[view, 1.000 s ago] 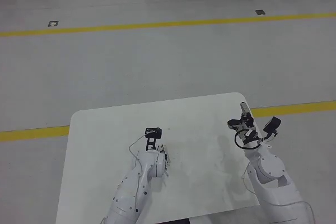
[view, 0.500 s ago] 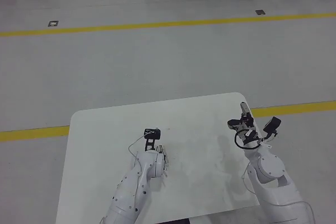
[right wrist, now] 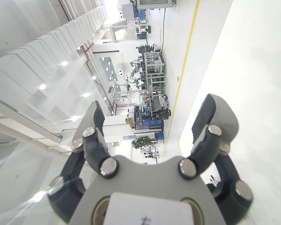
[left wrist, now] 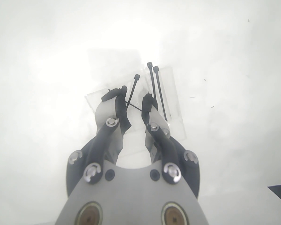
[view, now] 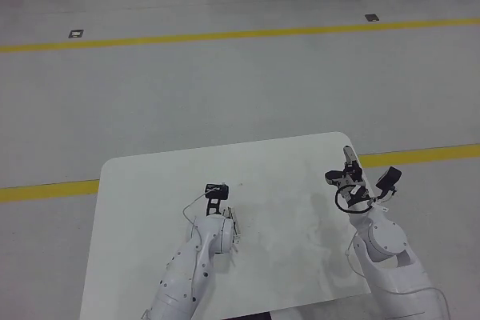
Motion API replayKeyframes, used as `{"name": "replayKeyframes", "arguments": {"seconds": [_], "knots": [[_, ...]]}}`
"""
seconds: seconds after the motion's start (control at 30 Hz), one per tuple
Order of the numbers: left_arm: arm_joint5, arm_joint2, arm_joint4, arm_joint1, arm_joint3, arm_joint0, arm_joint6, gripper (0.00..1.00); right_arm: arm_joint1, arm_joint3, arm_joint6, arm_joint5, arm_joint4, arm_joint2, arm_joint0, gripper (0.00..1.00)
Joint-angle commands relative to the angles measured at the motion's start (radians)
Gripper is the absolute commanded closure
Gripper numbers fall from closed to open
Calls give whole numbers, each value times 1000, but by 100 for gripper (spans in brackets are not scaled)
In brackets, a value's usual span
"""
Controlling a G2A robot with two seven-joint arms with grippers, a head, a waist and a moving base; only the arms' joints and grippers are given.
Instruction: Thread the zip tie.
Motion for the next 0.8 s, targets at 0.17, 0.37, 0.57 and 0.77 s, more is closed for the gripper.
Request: {"name": "replayKeyframes", "arguments": {"seconds": [0.17,0.37,0.57,0.77], "knots": [[0,6,0,6,4,-7,-8,87,0,0,0,0,0,0,0,0],[0,12,0,10,6,-12,-14,88,0,0,0,0,0,0,0,0],[0,17,0,14,22,-21,-19,89,0,0,0,0,0,0,0,0],[0,16,0,12,25,-24,-23,100,0,0,0,0,0,0,0,0]]}}
